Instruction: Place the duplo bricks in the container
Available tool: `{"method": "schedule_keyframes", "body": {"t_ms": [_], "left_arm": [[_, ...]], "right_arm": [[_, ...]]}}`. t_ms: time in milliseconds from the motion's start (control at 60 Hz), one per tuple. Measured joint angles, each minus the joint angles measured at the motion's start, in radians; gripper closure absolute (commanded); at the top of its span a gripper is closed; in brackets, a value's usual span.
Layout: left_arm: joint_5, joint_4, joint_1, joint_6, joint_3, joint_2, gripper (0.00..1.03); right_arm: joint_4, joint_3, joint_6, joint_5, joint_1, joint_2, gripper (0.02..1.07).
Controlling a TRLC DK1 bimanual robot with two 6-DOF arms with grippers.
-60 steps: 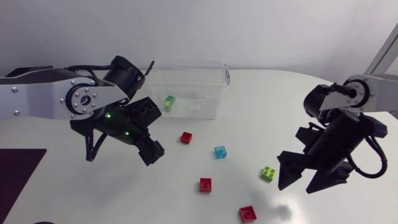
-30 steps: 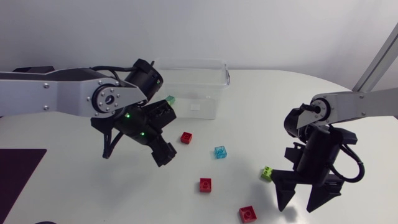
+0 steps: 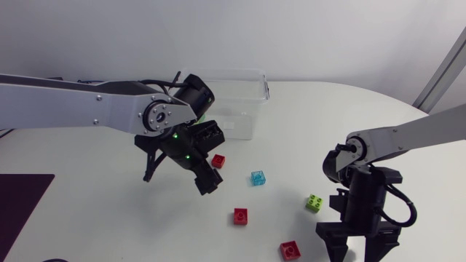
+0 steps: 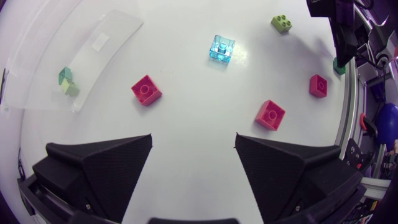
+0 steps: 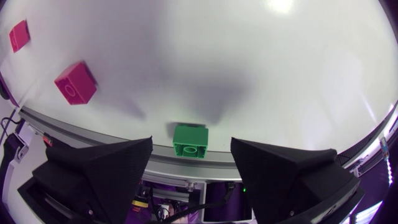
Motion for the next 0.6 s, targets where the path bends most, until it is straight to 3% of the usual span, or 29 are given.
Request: {"method": "schedule_keyframes", "body": {"t_ms": [150,517,600], "left_arm": [[-0.004,0.0,-0.007,0.0,0.013,0.022,0.1],[-0.015,0.0,-0.026,0.0,0.019,0.026,0.1],[-0.02,-0.001,-0.027,0.0,0.019,0.024,0.1]], "right_arm": [[0.019,-0.018,0.0,0.003,0.0,-0.003,0.35],[0.058,-0.056,0.0,0.007,0.039,-0.042,0.35],[0.059,-0.056,0.0,0.006,0.046,-0.043,0.45]]}}
